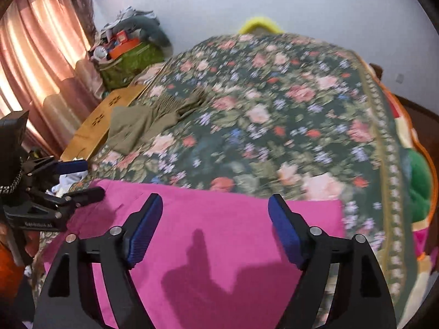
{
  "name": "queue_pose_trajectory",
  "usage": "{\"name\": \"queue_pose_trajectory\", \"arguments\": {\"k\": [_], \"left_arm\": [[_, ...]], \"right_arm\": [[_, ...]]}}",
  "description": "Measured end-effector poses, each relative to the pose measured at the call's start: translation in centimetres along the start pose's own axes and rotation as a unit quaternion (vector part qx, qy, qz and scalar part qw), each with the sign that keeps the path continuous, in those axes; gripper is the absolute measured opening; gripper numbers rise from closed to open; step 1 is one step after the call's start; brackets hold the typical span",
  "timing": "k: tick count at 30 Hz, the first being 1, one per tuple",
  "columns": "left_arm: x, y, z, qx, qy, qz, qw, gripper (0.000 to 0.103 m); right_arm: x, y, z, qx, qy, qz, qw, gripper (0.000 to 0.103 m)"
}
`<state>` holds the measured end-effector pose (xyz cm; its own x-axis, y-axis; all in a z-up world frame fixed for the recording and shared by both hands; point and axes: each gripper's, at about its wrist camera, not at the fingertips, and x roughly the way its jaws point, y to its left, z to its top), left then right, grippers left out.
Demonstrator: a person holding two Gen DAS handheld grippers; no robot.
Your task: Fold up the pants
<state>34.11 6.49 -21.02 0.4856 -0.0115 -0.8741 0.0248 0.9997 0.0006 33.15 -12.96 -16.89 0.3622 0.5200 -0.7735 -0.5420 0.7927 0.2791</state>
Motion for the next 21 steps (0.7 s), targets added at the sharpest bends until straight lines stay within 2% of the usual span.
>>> {"name": "queue_pose_trajectory", "arguments": {"k": [4, 7, 12, 21], "left_arm": [[1.4, -0.4, -0.4, 0.008, 0.021, 0.007, 0.9997, 0.082], [2.6, -0.4, -1.0, 0.011, 0.045, -0.001, 0.9989, 0.082], [3.0, -0.6, -1.6, 0.017, 0.057, -0.009, 0.9982, 0.085], [2.2, -0.8, -3.5, 0.027, 0.065, -0.016, 0.9974, 0.091]], "right_arm": [[2.7, 0.7, -0.5, 0.007, 0.046, 0.006, 0.999, 0.077], [3.8, 0.9, -1.2, 0.011, 0.082, 0.013, 0.997, 0.077], [5.3, 1.3, -2.9, 0.001, 0.129, 0.010, 0.992, 0.079], [3.1, 1.6, -5.6, -0.014, 0.141, 0.007, 0.990, 0.086]]}}
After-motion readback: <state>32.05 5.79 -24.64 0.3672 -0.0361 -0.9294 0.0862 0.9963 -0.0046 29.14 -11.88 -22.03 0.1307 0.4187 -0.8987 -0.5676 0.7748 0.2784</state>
